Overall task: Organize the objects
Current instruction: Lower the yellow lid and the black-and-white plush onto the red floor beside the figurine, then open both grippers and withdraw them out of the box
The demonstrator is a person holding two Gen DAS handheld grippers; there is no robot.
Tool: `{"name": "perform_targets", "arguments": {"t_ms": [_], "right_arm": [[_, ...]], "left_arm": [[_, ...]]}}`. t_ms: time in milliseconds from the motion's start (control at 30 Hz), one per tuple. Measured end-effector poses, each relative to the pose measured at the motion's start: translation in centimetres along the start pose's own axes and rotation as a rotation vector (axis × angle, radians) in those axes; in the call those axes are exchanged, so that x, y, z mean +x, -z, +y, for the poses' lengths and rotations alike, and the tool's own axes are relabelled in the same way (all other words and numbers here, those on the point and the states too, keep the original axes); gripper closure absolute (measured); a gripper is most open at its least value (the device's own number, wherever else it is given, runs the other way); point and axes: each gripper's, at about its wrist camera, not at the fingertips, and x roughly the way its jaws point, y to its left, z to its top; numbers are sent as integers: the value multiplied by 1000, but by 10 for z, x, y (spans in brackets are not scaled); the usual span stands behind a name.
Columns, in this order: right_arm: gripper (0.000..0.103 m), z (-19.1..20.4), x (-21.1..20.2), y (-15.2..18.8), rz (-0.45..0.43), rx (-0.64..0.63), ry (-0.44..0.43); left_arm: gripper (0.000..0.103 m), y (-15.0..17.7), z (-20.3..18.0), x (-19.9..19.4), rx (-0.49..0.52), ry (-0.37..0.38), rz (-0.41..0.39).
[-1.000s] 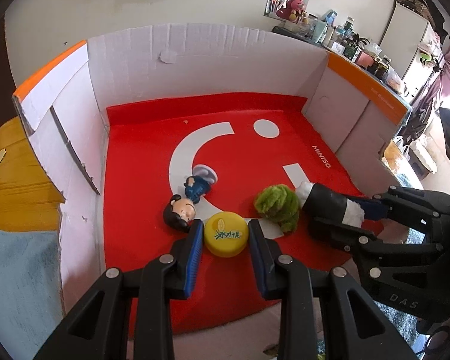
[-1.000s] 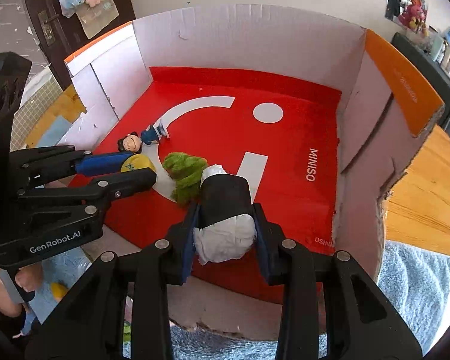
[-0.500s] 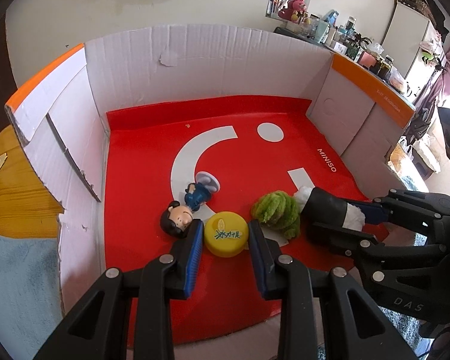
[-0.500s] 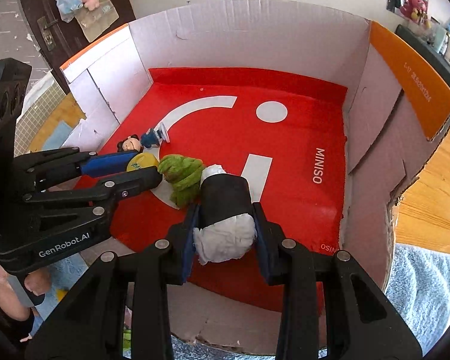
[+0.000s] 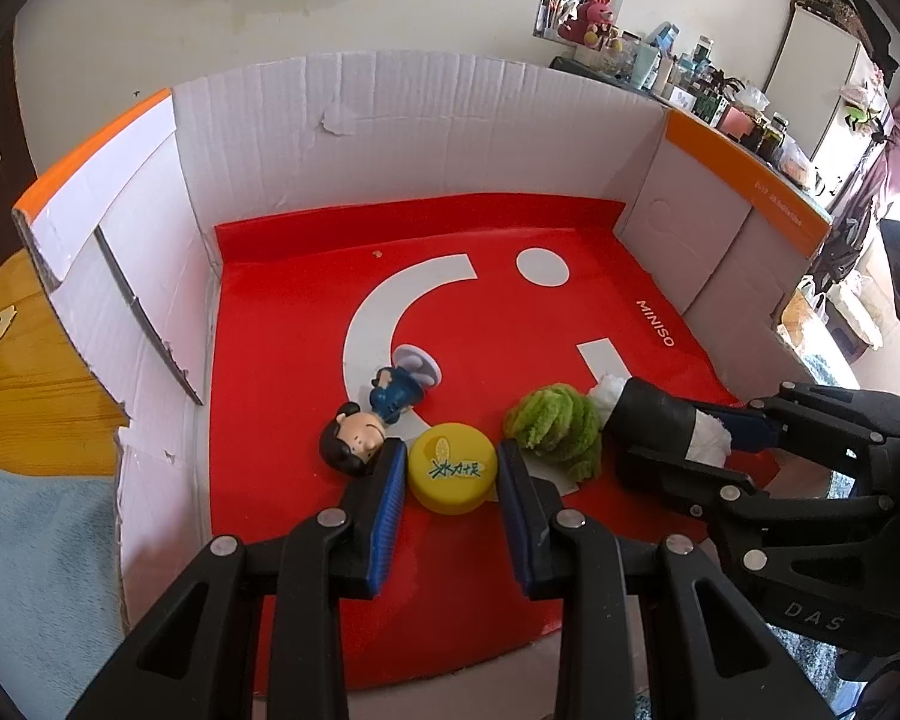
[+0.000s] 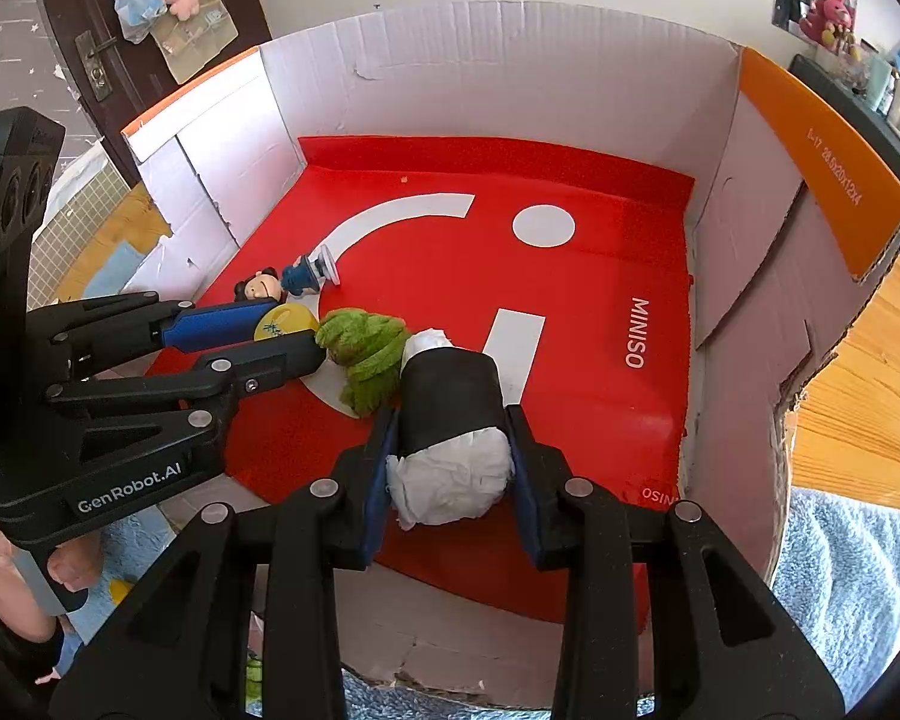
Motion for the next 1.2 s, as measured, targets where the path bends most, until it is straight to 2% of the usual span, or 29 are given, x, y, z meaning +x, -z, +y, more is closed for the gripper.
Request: {"name": "perform_targets", "arguments": {"t_ms": [433, 567, 833, 933, 1200], "right_arm": [[63, 2, -2, 1, -12, -5, -9], [59, 2, -3, 2, -19, -7, -8], [56, 5, -7, 5, -32, -12, -17], [50, 7, -9, 6, -42, -15, -20], [47, 10, -16, 8, -68, -18, -19]], "left_arm": [[70, 1, 0, 0, 0, 0, -6], [63, 1, 1, -2, -4, -2, -14], [63, 3, 0, -6, 3, -2, -20], [55, 4, -1, -11, 5, -6, -37], [54, 6, -2, -25, 15, -14, -74]]}}
